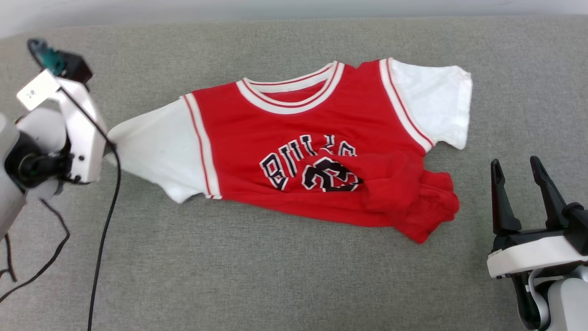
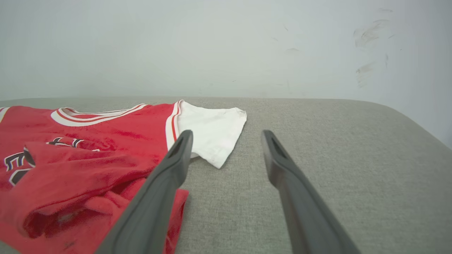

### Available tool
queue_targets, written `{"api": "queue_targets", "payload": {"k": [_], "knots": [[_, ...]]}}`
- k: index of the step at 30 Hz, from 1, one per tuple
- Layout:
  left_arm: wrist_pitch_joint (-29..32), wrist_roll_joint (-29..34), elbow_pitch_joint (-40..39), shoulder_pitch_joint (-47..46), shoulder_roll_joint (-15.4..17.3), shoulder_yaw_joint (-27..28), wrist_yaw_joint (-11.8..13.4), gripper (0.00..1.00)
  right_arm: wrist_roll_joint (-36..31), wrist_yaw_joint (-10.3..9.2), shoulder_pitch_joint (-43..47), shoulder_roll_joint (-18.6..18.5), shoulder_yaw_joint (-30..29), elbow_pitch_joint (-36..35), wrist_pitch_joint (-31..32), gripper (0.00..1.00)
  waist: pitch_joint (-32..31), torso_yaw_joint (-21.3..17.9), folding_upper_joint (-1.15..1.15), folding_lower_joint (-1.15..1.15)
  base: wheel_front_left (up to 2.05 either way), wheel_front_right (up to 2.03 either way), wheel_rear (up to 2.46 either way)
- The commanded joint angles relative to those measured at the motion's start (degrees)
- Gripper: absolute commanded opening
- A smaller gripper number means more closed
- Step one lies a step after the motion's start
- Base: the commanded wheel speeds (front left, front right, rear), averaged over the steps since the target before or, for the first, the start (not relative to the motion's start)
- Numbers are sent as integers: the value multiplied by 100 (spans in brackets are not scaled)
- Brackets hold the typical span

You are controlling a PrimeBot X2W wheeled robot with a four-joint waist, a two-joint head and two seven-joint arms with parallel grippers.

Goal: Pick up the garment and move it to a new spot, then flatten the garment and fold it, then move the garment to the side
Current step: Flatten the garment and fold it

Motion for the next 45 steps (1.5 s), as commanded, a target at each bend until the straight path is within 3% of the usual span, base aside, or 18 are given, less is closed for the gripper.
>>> {"api": "queue_targets", "payload": {"k": [1,6,14,15,16,23,26,34,40,45], "knots": [[-32,-5,52,103,10,-4,25,0,-15,-4,82,-36,-13,6,-10,100,13,-12,0,0,0,0,0],[-216,-117,432,428,133,29,92,0,-38,-4,110,-46,-68,22,2,100,81,-80,0,0,0,0,0],[-798,-90,906,862,-88,-23,26,0,-62,-4,134,-75,-110,-11,90,100,43,-113,0,0,0,0,0],[-920,-76,964,888,-130,-14,24,36,-68,-4,133,-86,-116,-14,119,100,13,-103,0,0,0,0,0],[-1085,-35,1007,916,-173,-6,14,100,-75,-4,135,-96,-118,-19,129,100,-28,-93,0,0,0,0,0],[-2645,404,1066,1127,-355,51,-9,100,-64,-4,339,-165,-232,-100,207,100,-492,56,0,0,0,0,0],[-3468,628,911,1229,-355,130,154,100,-49,-4,403,-211,-343,-174,238,100,-657,149,0,0,0,0,0],[-5272,964,79,1908,-489,388,1069,100,-95,-4,176,-528,-543,-499,460,100,-942,397,0,0,0,0,0],[-5552,1381,-868,2505,-557,911,1918,100,53,-5,-283,-1093,-240,-845,935,100,-988,541,0,0,0,0,0],[-5548,2267,-1899,3314,-745,1954,2583,100,575,-5,-714,-1906,720,-992,2043,100,-983,613,0,0,0,0,0]]}}
